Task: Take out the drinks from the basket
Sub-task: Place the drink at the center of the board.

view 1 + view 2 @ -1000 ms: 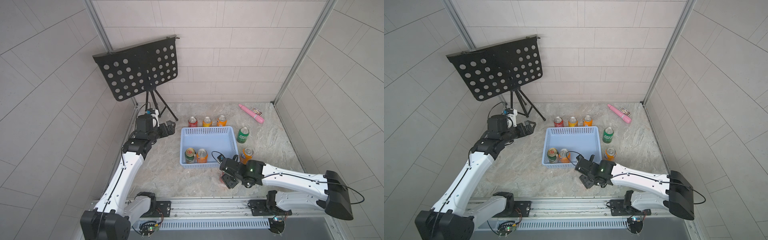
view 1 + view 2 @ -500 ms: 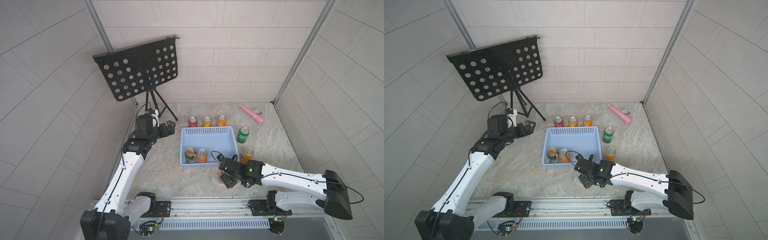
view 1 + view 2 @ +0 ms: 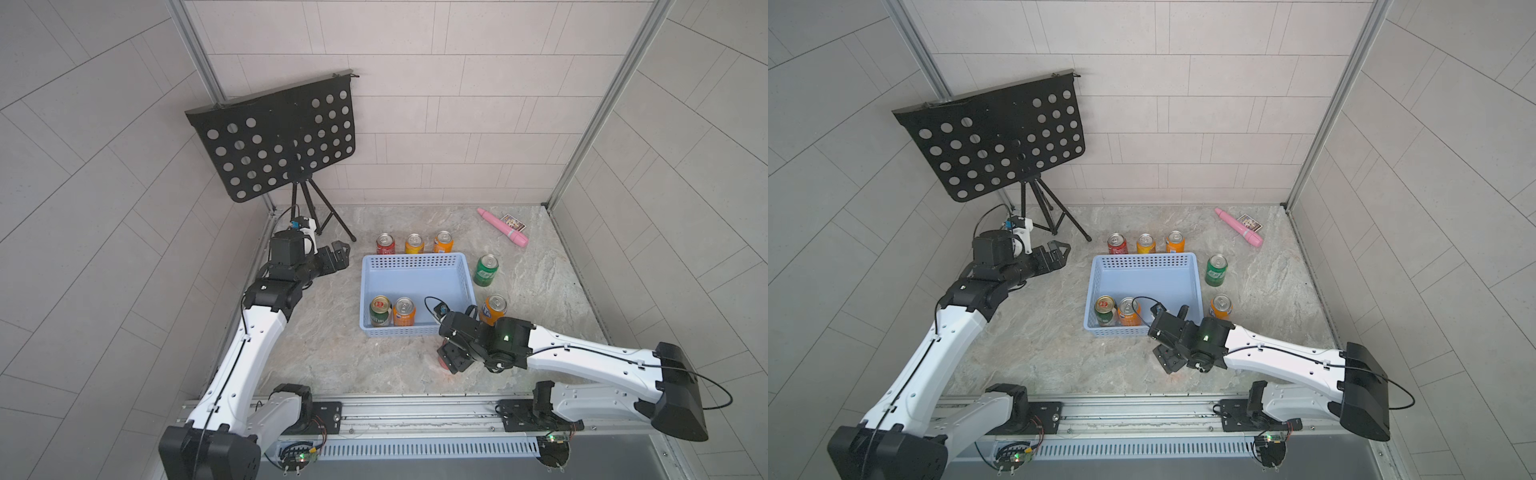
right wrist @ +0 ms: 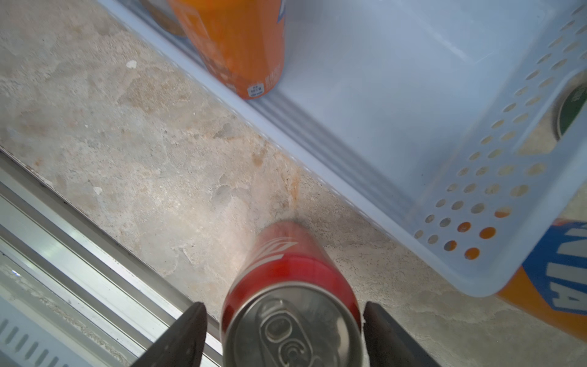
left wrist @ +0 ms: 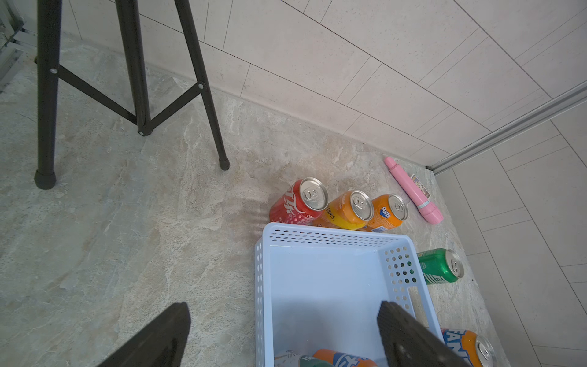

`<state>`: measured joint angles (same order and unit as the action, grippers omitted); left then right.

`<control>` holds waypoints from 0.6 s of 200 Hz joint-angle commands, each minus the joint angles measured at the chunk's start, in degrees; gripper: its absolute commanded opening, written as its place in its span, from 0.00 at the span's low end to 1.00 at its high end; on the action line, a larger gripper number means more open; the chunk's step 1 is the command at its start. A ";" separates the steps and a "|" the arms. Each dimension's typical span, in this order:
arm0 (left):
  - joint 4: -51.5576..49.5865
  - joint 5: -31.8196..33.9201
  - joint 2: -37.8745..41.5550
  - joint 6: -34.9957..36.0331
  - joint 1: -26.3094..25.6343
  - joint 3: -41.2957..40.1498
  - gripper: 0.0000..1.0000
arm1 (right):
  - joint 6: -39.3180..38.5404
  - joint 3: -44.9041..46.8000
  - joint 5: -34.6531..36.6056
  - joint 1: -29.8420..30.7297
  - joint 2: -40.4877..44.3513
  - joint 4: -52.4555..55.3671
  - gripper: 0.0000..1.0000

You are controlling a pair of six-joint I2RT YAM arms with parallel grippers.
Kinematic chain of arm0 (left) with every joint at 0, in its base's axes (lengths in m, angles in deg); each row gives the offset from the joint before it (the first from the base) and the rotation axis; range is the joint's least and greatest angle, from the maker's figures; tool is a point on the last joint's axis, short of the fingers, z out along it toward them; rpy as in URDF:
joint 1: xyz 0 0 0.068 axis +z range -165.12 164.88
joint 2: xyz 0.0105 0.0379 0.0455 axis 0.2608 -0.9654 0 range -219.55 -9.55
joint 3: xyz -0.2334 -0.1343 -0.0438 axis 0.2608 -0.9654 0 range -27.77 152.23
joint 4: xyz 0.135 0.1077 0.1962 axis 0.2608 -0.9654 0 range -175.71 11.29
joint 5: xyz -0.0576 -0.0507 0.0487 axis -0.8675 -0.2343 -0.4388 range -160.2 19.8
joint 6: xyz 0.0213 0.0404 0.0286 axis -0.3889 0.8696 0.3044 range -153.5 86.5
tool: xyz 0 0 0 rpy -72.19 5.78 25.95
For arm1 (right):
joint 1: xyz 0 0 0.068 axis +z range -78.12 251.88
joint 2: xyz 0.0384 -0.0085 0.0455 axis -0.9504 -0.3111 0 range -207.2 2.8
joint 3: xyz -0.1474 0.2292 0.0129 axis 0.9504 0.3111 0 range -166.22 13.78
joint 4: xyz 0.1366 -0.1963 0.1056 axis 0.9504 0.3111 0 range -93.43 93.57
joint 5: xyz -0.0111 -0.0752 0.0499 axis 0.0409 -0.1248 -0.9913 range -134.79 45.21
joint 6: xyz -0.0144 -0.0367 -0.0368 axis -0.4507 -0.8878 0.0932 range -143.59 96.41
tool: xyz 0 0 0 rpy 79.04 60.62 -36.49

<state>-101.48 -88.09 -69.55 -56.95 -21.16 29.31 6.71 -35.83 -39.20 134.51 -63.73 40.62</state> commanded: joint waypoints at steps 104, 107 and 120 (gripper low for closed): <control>-2.11 0.46 -5.28 0.37 0.88 5.78 1.00 | -7.00 -19.70 0.91 -9.24 -0.34 3.14 0.92; -2.11 0.48 -5.33 0.41 0.98 5.72 1.00 | -7.09 -20.08 0.57 -9.73 -1.04 3.10 0.92; -2.07 0.62 -5.34 0.37 1.34 5.29 1.00 | -8.11 -22.00 -1.14 -11.67 -4.00 2.68 0.92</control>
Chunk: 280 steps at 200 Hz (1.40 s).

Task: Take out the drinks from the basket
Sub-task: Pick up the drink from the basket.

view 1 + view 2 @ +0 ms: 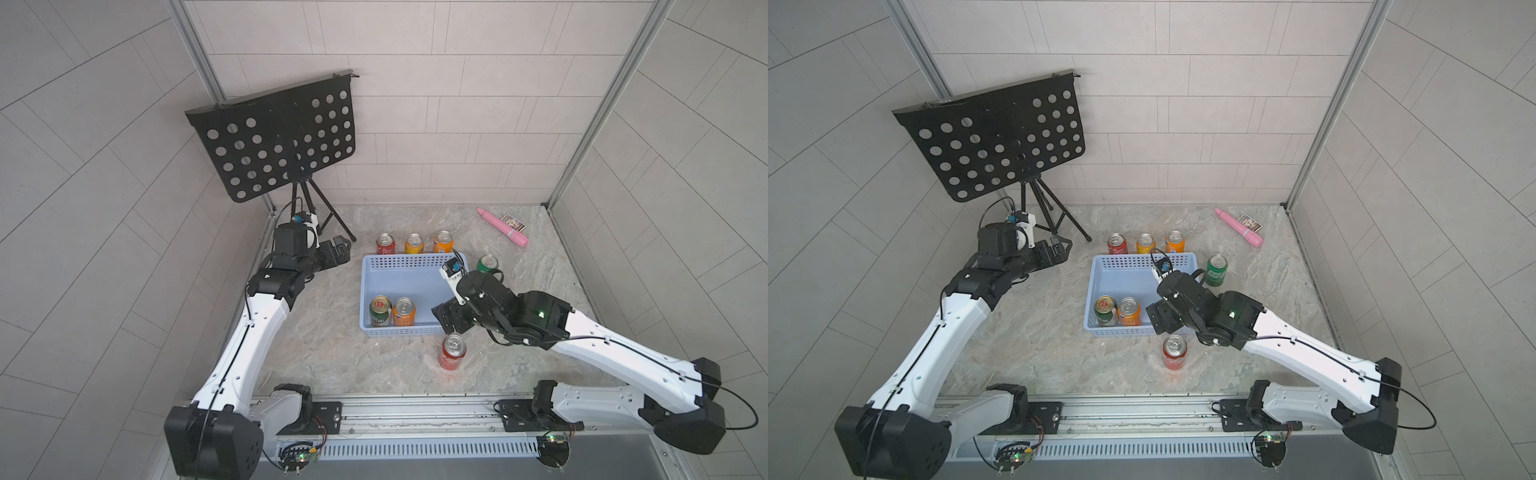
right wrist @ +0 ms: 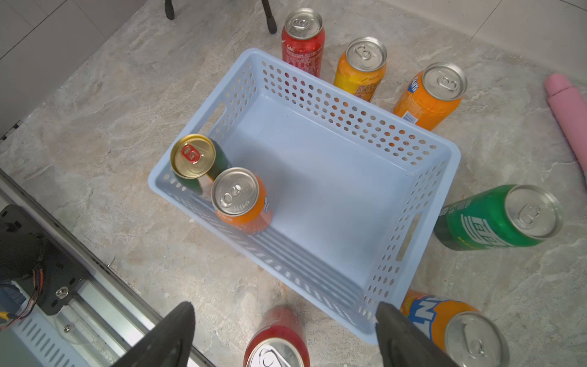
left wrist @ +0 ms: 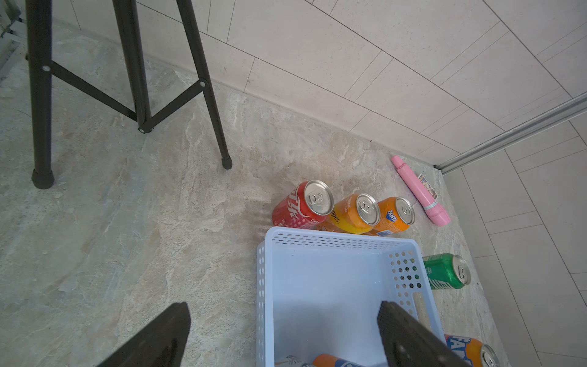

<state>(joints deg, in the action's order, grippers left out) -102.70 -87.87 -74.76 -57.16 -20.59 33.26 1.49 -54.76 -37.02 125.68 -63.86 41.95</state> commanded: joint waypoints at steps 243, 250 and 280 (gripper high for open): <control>2.45 -8.08 -3.18 -3.41 6.68 -1.42 1.00 | -8.82 -16.37 -16.44 -2.85 -33.40 -0.93 0.92; 2.45 -8.12 -3.24 -3.41 6.66 -1.43 1.00 | -8.95 -16.37 -16.31 -2.74 -33.85 -0.91 0.92; 2.54 -8.34 -3.18 -3.50 7.01 -1.44 1.00 | -9.32 -16.31 -15.42 -2.47 -35.50 -0.56 0.91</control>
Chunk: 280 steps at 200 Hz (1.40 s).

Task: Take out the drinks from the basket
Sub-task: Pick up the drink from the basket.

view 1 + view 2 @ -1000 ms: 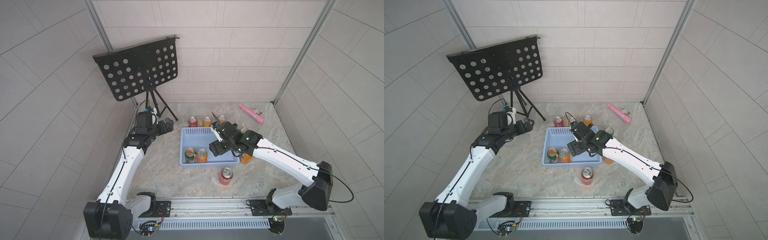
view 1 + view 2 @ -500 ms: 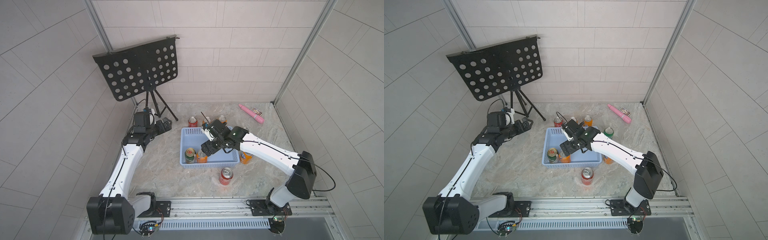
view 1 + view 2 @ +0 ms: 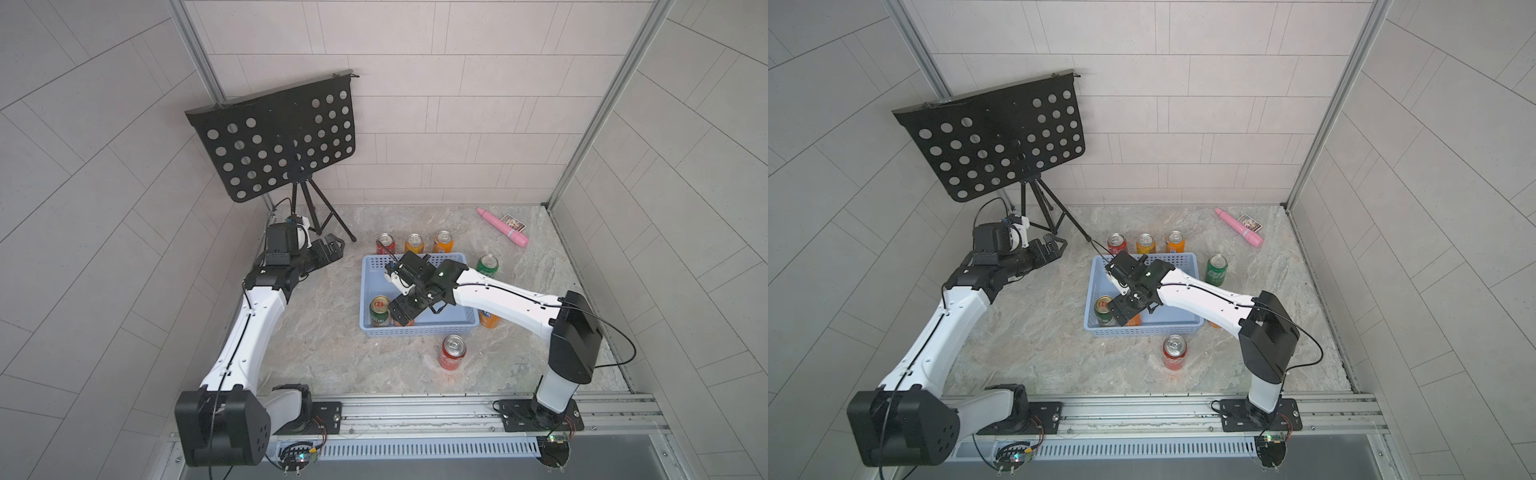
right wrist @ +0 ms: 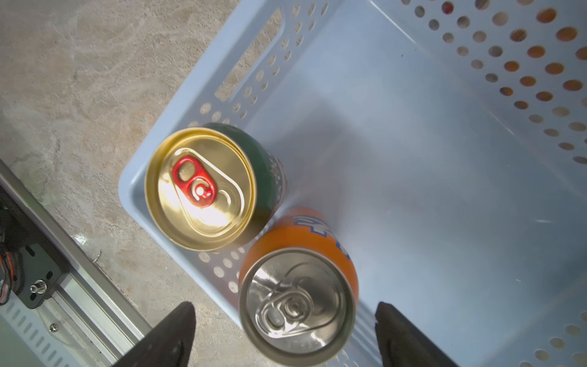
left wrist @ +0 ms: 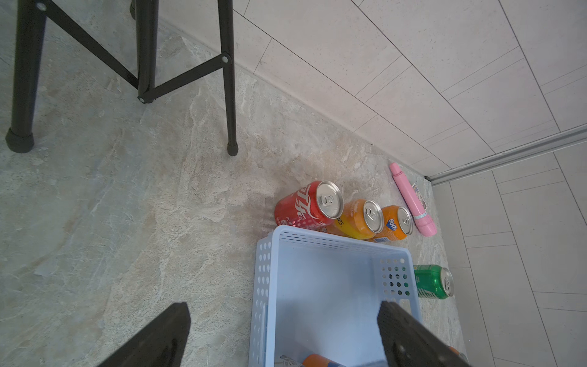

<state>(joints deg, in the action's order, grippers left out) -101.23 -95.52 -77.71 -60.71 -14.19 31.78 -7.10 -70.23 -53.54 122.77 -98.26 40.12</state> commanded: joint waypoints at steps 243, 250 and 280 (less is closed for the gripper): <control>1.91 -3.37 -0.24 -0.31 1.42 -0.22 1.00 | -0.08 -0.63 4.69 -0.35 1.51 2.19 0.17; 1.98 -3.62 -0.24 -0.33 1.37 -0.22 1.00 | -0.01 -0.63 4.93 -0.59 1.97 2.39 0.17; 2.39 -4.27 -0.05 -0.40 1.41 -0.40 1.00 | 0.25 -0.72 5.75 -1.45 3.99 3.27 0.15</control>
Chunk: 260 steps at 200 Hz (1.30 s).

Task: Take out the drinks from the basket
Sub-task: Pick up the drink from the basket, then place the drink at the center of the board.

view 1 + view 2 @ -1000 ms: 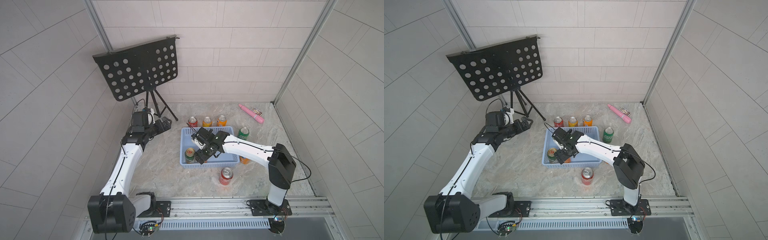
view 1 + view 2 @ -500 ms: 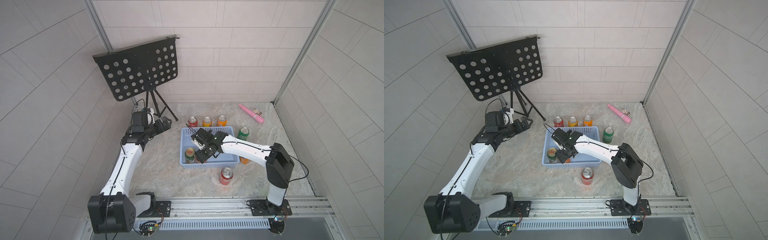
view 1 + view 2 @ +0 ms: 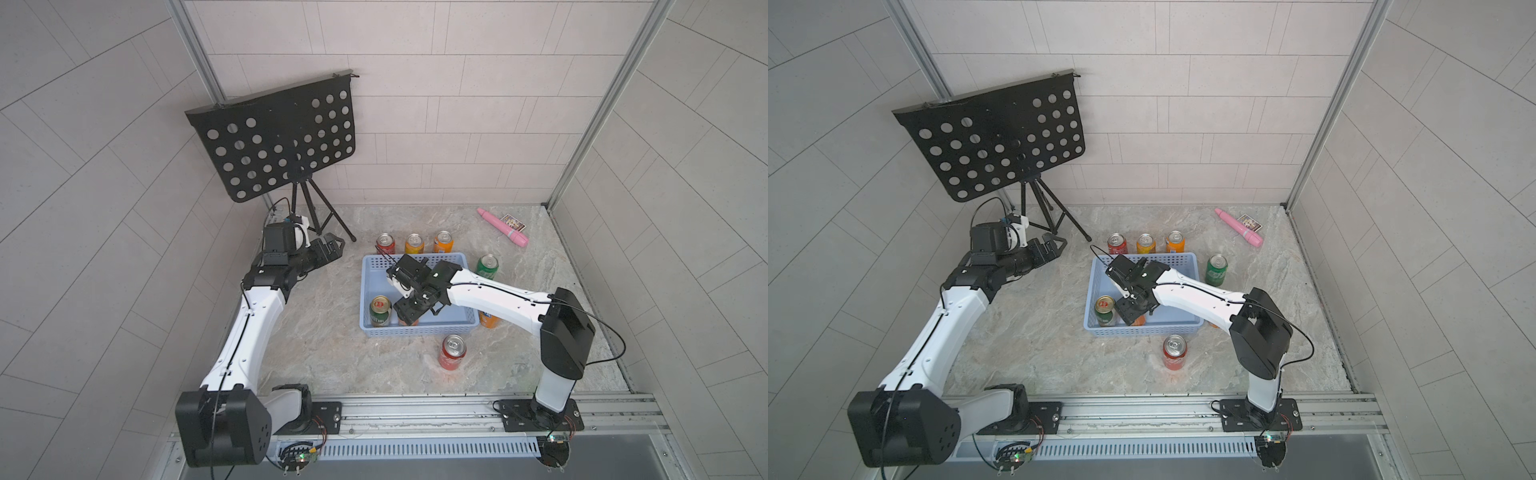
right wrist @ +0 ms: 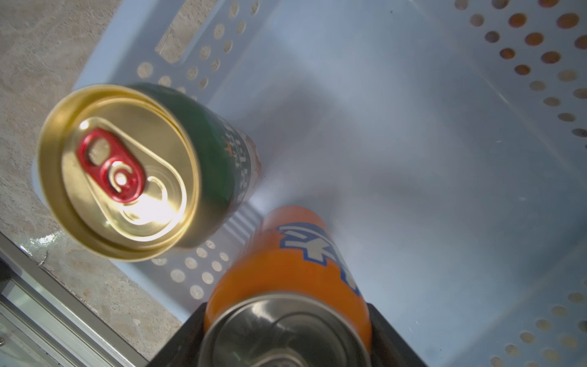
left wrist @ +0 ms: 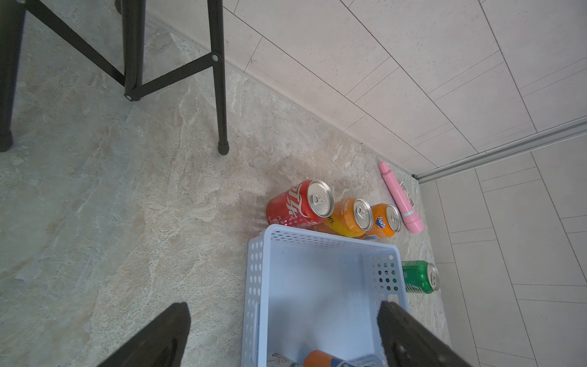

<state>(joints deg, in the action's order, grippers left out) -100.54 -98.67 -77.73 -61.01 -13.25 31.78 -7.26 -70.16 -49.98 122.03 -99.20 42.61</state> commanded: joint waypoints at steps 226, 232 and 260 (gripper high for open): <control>4.95 -4.95 1.35 -0.53 -1.15 -1.54 1.00 | 2.36 -3.16 6.15 3.20 20.34 8.57 0.11; 4.91 -4.77 1.54 -0.45 -1.21 -1.62 1.00 | 2.63 -2.71 6.06 3.83 20.86 8.34 0.11; 4.69 -3.94 2.07 -0.20 -1.38 -1.89 1.00 | 4.07 -0.67 7.21 6.63 22.87 8.02 0.11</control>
<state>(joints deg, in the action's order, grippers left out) -96.99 -102.95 -77.27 -62.02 -14.30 30.66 -5.05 -71.61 -45.37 126.84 -79.97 52.07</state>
